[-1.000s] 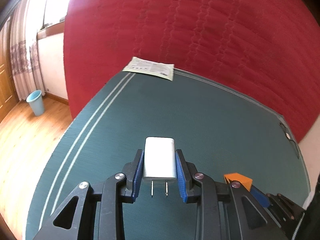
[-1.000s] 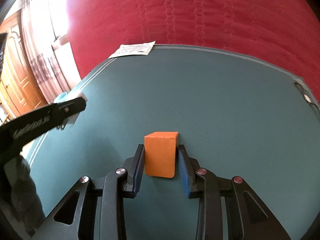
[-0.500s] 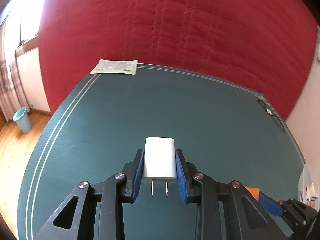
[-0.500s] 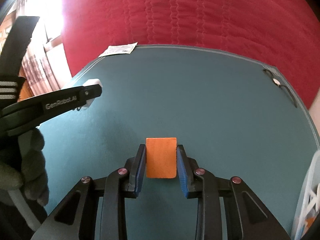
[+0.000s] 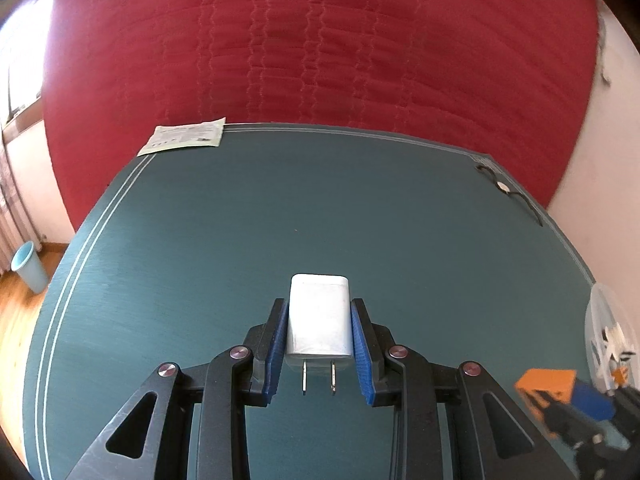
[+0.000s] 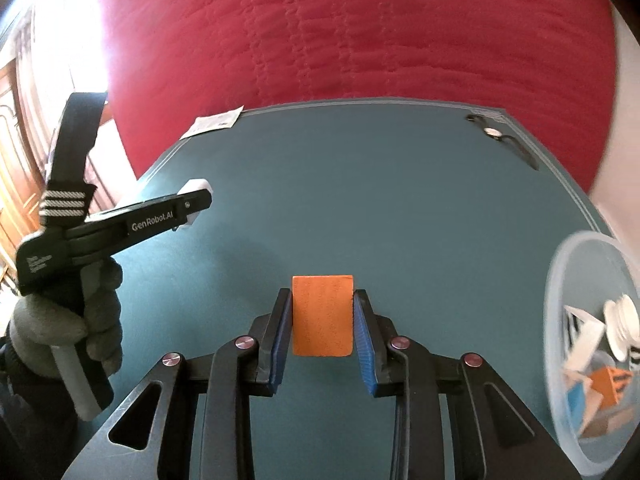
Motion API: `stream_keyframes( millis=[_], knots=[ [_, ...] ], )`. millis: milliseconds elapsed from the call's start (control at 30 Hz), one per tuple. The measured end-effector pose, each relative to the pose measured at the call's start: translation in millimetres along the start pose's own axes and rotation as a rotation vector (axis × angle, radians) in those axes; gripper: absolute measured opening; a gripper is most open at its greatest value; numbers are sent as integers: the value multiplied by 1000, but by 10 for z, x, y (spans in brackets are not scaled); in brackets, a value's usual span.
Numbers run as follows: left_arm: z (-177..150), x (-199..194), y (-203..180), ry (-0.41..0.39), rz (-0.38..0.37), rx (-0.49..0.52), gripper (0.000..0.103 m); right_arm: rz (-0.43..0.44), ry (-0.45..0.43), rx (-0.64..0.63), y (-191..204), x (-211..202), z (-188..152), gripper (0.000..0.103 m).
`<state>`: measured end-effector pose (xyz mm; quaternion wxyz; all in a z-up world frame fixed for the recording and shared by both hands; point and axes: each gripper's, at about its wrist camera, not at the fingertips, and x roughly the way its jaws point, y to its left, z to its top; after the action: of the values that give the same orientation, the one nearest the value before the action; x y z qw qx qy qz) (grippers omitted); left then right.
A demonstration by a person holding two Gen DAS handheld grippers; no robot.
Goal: Organize rigid objects
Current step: 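Carry the orange block over the bowl with the right gripper while the left carries the charger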
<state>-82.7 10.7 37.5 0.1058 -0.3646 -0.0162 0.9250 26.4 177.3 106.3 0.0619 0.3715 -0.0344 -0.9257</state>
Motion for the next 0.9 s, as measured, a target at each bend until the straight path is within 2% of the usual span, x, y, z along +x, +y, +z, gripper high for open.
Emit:
stream_keyframes(
  millis=[267, 900],
  knots=[
    [-66, 3, -143, 0, -10, 44, 32, -57, -54, 73, -363, -366, -84, 31],
    [-244, -75, -407, 12, -2, 100, 32, -331, -144, 292, -1632, -1104, -344, 31]
  ],
)
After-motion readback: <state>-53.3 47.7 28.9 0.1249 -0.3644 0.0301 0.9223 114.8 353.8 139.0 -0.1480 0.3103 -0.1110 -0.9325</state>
